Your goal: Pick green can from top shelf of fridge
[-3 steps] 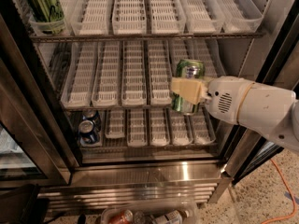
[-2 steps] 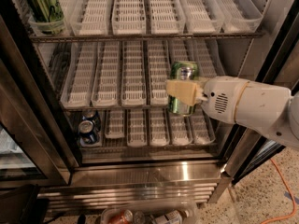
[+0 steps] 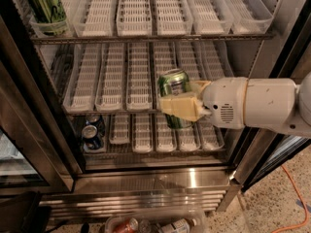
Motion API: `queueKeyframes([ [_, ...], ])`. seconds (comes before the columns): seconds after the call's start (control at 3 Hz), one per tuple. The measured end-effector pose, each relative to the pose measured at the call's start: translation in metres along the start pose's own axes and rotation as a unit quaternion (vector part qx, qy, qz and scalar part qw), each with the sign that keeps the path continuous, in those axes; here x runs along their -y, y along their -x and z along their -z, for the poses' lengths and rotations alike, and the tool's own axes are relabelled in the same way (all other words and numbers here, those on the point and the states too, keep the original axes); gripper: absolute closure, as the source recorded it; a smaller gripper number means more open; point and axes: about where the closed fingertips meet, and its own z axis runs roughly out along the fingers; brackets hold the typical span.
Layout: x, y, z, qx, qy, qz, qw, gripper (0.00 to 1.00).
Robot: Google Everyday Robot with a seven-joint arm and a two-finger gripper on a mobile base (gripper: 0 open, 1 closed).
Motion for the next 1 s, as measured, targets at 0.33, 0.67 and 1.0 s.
queueKeyframes([
  [0.33,-0.057,-0.014,-0.010,-0.036,0.085,0.061,0.9939,1.00],
  [0.67,-0.084,-0.020,-0.016,-0.046,0.118,0.082,0.9886,1.00],
  [1.0,-0.085,-0.020,-0.016,-0.047,0.119,0.083,0.9883,1.00],
])
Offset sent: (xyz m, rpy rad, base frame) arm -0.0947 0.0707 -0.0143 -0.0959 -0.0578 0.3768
